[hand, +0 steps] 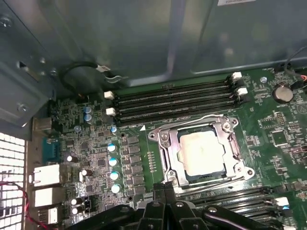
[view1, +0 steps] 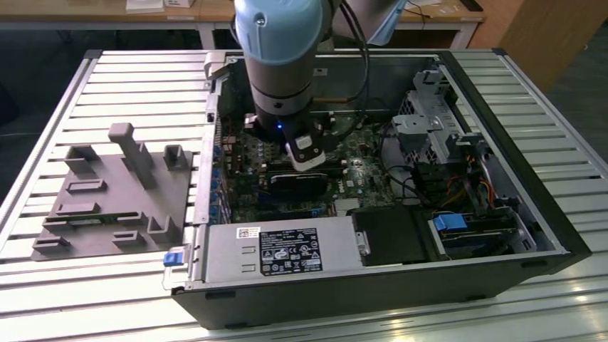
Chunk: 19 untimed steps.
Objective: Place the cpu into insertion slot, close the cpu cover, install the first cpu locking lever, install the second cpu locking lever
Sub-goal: 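Install the second cpu locking lever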
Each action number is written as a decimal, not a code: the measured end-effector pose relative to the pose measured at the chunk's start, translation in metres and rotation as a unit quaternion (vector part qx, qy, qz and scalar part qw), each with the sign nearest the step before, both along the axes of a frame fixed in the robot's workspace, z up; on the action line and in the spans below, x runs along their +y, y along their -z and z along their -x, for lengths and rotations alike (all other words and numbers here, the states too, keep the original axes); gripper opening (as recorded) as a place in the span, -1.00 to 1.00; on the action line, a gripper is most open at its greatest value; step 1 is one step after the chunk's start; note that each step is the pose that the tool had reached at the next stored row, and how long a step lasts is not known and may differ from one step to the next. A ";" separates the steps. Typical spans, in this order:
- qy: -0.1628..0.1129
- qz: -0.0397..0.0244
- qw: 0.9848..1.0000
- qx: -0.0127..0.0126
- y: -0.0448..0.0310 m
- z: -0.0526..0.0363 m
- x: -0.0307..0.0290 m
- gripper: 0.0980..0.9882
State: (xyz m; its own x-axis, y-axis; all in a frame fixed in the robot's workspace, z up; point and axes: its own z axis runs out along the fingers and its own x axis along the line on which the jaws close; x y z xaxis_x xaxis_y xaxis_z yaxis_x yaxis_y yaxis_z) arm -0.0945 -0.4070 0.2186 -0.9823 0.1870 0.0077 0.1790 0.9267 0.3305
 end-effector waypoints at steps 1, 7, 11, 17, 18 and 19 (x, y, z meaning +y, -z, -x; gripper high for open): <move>0.000 0.000 1.000 0.000 0.0000 -0.0014 0.0000 -0.99; 0.000 0.000 1.000 0.001 -0.0001 -0.0241 0.0000 -0.99; 0.000 0.000 1.000 0.003 -0.0001 -0.0403 0.0000 -0.99; 0.000 0.007 1.000 0.004 -0.0001 -0.0468 0.0028 -0.99; 0.000 0.011 1.000 0.004 -0.0001 -0.0468 0.0043 -0.99; 0.000 0.015 1.000 0.004 -0.0001 -0.0468 0.0061 -0.99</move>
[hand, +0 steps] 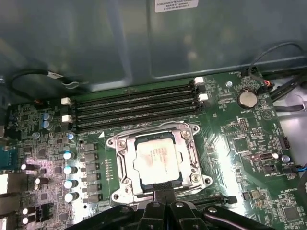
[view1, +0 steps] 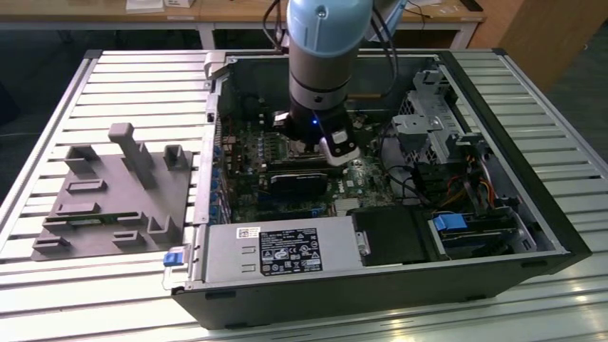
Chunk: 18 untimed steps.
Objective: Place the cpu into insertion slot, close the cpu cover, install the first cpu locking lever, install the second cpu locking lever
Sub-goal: 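Install the second cpu locking lever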
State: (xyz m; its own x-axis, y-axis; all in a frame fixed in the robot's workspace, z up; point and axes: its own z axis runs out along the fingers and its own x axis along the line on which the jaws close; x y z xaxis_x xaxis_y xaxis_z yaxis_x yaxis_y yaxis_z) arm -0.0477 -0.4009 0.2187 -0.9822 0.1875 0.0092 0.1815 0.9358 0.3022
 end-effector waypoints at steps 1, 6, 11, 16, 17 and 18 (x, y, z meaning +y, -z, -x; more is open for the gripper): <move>0.000 0.004 1.000 0.000 0.0000 0.0000 0.0021 -0.99; 0.000 0.027 1.000 0.000 0.0000 0.0000 0.0156 -0.99; 0.000 0.051 0.999 0.000 0.0000 0.0000 0.0299 -0.99; 0.000 0.074 0.997 0.000 0.0000 0.0000 0.0422 -0.99; 0.000 0.079 0.997 0.000 0.0000 0.0000 0.0446 -0.99; 0.000 0.084 0.996 0.000 0.0000 0.0000 0.0467 -0.99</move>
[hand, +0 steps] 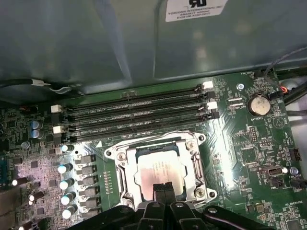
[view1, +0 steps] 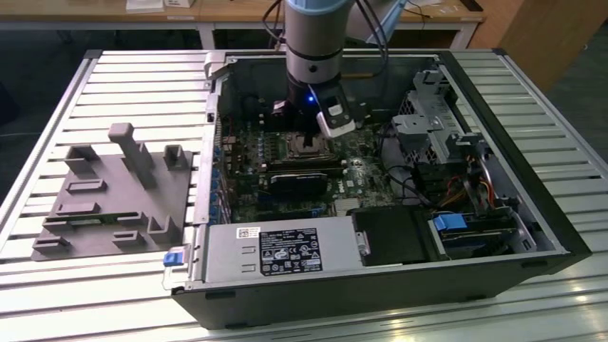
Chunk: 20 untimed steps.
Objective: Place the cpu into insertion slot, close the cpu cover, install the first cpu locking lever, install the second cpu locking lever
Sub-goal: 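Install the second cpu locking lever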
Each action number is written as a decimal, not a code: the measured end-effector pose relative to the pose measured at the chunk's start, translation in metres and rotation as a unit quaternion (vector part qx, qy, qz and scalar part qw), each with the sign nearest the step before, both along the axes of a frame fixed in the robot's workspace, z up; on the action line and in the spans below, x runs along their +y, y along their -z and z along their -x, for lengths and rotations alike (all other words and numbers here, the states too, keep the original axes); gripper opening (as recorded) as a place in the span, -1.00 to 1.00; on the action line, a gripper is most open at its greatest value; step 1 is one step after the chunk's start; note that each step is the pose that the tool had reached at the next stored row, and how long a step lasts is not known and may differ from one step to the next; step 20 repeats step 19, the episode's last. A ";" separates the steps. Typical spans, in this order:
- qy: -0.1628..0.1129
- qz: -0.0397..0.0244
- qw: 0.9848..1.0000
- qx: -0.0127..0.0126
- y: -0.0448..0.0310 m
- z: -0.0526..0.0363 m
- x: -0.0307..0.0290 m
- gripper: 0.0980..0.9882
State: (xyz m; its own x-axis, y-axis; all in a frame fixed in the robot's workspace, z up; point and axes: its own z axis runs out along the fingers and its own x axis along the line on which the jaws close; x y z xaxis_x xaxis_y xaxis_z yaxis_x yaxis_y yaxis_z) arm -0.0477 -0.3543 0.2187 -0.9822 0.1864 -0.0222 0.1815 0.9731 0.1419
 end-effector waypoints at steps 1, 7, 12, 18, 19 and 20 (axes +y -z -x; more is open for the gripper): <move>0.000 0.004 1.000 0.000 0.0000 0.0000 0.0017 -0.99; 0.000 0.007 1.000 0.000 -0.0004 0.0000 0.0060 -0.99; 0.000 0.007 1.000 -0.001 -0.0097 0.0000 0.0061 -0.99; 0.000 0.007 1.000 -0.001 -0.0104 0.0000 0.0063 -0.99; 0.000 0.007 1.000 -0.001 -0.0104 0.0000 0.0063 -0.99; 0.000 0.007 1.000 -0.001 -0.0104 0.0000 0.0063 -0.99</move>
